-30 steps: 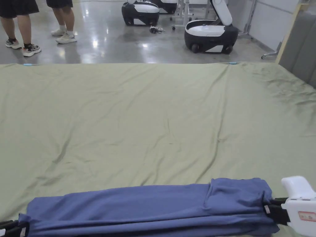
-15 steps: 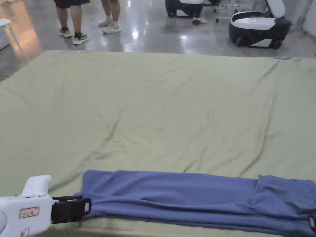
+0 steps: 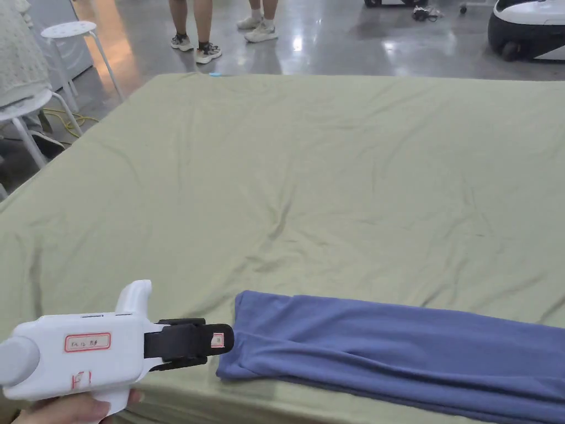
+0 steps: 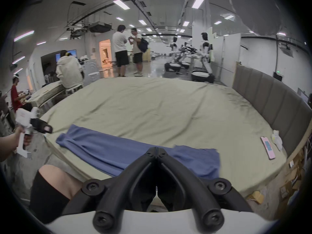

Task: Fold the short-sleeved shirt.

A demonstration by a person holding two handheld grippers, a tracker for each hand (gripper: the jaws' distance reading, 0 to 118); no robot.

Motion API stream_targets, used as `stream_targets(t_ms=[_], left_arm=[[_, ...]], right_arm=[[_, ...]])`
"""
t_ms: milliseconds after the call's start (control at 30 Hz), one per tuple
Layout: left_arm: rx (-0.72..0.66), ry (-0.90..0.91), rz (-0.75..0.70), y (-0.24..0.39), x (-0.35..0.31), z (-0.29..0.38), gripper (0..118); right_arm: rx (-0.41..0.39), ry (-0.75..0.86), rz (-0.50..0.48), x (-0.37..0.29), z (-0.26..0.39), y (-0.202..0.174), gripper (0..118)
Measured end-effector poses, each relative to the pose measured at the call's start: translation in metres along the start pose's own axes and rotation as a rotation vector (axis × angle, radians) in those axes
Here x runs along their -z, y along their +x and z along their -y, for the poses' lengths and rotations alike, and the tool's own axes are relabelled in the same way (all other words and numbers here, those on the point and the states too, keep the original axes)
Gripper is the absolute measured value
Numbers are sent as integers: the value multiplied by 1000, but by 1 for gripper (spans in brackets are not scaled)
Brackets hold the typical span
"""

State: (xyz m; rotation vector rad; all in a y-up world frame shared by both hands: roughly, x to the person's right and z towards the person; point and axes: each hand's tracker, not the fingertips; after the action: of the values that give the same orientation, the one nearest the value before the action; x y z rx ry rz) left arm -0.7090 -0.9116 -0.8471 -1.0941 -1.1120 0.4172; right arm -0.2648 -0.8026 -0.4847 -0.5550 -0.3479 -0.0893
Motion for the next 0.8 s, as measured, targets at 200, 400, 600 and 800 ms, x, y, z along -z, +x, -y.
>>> stream_targets(t_ms=[200, 400, 600, 800], left_arm=[[-165, -72, 70, -66, 12, -41, 88], [-88, -163, 194, -76, 51, -37, 116], [-159, -89, 228, -83, 93, -53, 118], [-102, -202, 51, -63, 108, -59, 2]], right_arm=[[-49, -34, -61, 3, -6, -34, 0], [-2, -49, -68, 12, -6, -38, 0], [42, -70, -71, 30, -9, -39, 0], [71, -85, -91, 47, -9, -44, 0]])
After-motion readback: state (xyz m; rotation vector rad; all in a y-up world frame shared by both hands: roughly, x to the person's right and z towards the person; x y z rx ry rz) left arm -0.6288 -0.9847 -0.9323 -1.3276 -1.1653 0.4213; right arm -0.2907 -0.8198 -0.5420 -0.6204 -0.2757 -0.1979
